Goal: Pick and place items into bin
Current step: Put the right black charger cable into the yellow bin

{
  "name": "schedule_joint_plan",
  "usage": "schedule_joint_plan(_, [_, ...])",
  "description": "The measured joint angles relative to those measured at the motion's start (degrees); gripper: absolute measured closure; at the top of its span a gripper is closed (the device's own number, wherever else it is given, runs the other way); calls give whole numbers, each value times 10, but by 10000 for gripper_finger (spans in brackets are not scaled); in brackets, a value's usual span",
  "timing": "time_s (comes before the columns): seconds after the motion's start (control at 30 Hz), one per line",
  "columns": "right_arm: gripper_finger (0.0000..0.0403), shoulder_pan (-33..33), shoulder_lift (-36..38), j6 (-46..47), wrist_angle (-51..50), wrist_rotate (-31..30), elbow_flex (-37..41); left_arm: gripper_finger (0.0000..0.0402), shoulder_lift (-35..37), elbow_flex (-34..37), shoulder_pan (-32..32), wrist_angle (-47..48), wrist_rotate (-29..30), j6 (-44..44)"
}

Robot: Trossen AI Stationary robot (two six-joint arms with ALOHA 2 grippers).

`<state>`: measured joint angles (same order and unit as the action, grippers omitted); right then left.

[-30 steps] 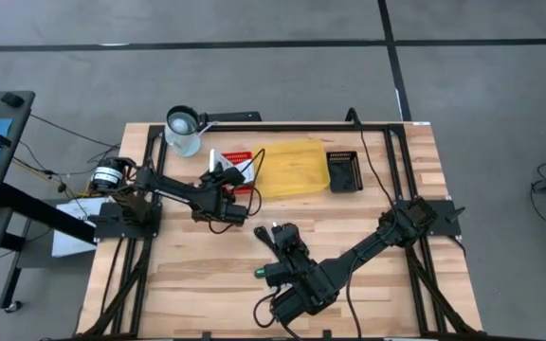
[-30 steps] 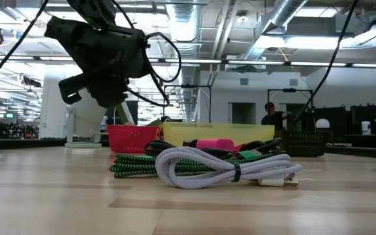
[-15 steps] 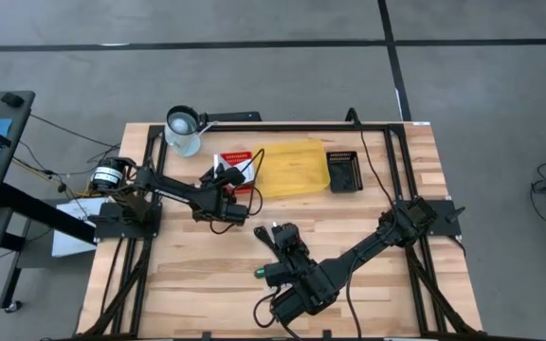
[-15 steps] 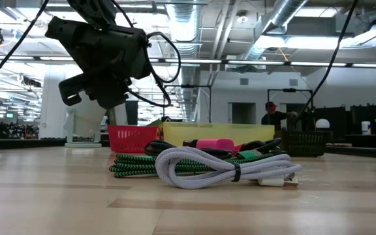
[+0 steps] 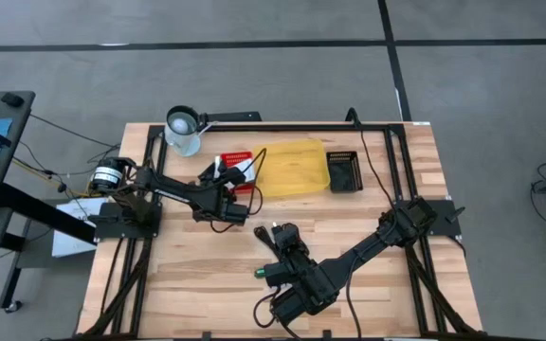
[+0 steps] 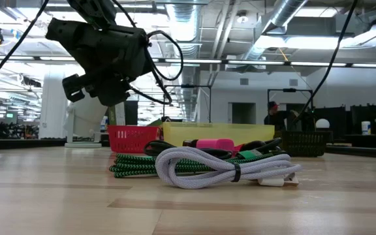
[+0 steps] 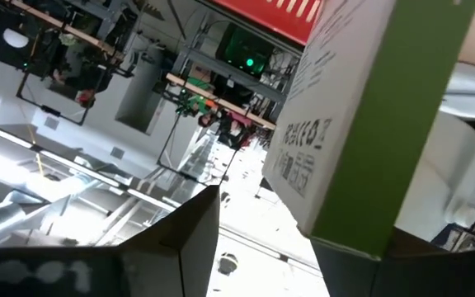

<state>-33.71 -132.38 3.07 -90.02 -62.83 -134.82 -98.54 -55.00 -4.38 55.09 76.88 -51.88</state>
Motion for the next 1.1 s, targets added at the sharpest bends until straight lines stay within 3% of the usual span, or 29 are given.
schedule_joint_plan(0.3, [216,0,0,0,0,0,0,232,0,0,0,-97,37,-87])
schedule_joint_plan(0.5, [218,-1,0,0,0,0,0,232,0,-24,0,-102,53,-86])
schedule_joint_plan(0.87, [216,-16,0,0,0,-1,0,232,0,-126,0,-96,76,-69])
schedule_joint_plan(1.1, [225,-29,0,0,0,-2,0,232,4,-233,0,-77,78,-54])
